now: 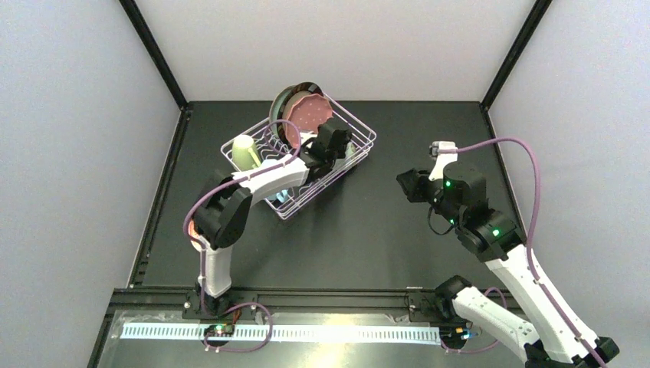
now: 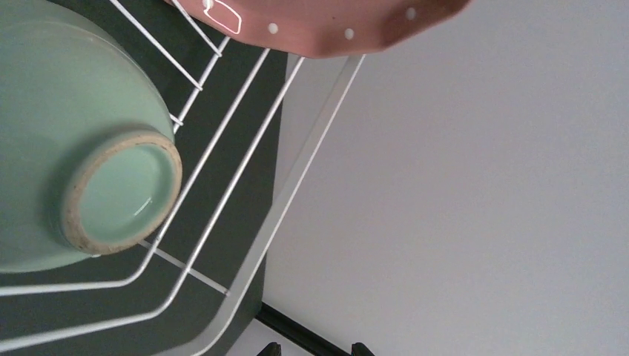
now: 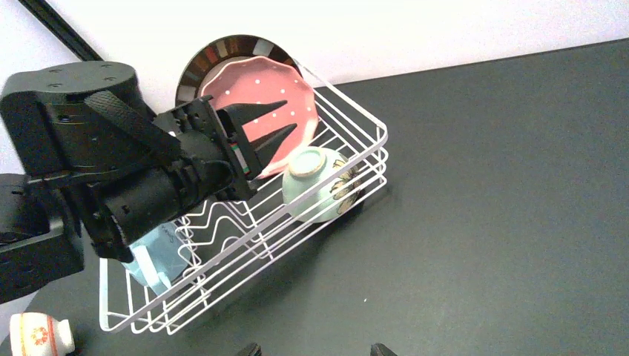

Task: Load the mixed dishes into the dish rack
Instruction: Place the upside down bowl on the dish rack, then set the upside down bowl at the corner of the board.

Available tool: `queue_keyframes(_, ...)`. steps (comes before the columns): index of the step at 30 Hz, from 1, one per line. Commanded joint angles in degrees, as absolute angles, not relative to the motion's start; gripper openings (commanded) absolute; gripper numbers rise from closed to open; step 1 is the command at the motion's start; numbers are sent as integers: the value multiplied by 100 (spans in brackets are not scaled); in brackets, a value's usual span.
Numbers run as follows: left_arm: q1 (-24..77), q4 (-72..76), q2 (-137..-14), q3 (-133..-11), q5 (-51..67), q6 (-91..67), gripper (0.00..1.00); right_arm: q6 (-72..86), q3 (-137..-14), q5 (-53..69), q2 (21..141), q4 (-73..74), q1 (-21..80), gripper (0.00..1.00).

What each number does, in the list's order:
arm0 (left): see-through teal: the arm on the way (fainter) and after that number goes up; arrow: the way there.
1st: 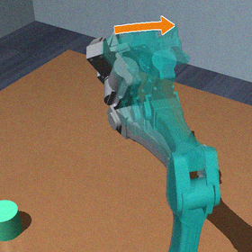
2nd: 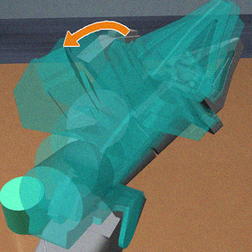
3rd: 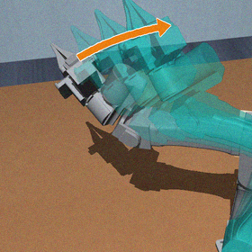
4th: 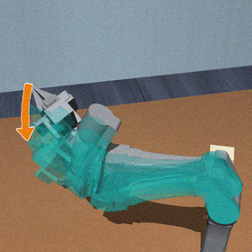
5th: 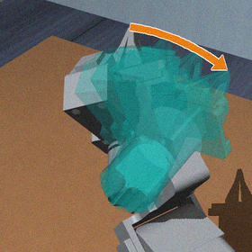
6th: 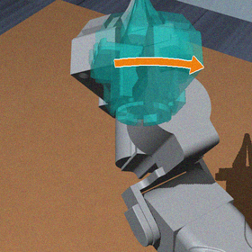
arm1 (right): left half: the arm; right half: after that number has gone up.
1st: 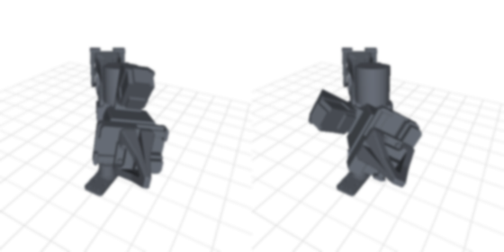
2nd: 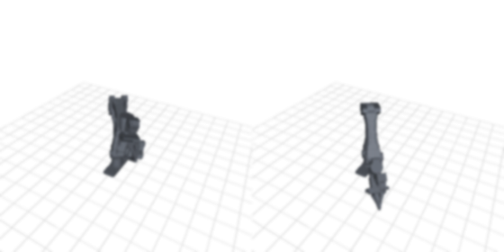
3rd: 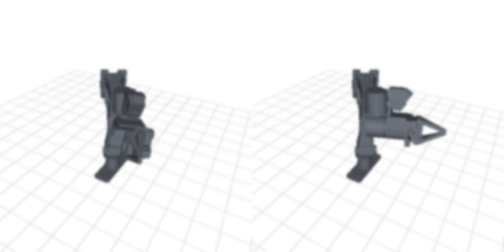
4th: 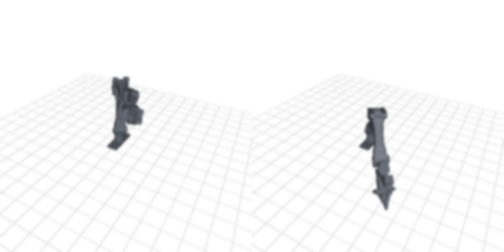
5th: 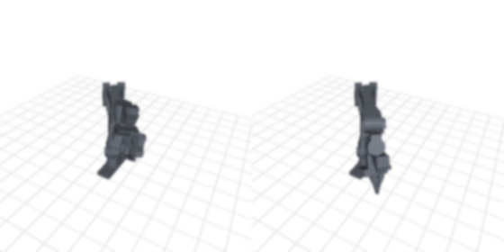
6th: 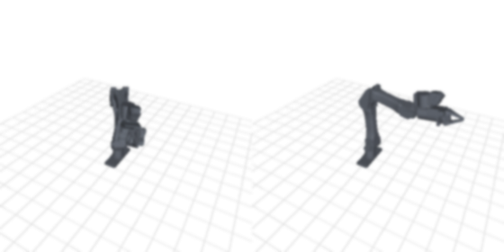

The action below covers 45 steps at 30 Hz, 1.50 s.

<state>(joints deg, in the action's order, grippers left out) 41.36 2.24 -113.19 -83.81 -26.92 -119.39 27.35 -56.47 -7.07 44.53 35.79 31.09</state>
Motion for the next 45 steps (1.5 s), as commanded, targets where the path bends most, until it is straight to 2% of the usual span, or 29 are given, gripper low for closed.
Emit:
queue_keyframes(1,4166,18,-10915,-8291,-2673,-12114,52,2723,-5927,-794,4436,3753,3087,85)
queue_keyframes(8,4076,-890,-10044,-8516,-3349,-10116,50,2371,-6296,-655,4970,3787,3085,85)
queue_keyframes(13,4017,-1888,-9043,-8210,-3923,-8863,50,2277,-6441,-58,5477,3584,3085,85)
queue_keyframes(18,4017,-2785,-7753,-7630,-4664,-8119,50,2044,-6664,678,6099,3394,3094,81)
queue_keyframes(22,4017,-3740,-6928,-7422,-4820,-7657,45,1942,-6839,947,6503,3227,3094,80)
queue_keyframes(25,4017,-4461,-6326,-7082,-4690,-7832,43,1887,-7010,1076,6798,3128,3103,80)
queue_keyframes(29,4017,-4885,-5417,-6158,-4437,-8476,45,1768,-7289,1166,7118,3083,3111,80)
queue_keyframes(35,4017,-5505,-4287,-5294,-4931,-9371,49,1652,-7462,1275,7401,3129,3160,80)
queue_keyframes(45,4017,-6134,-3235,-4355,-5095,-10112,67,1532,-7571,1349,7605,3198,3164,80)
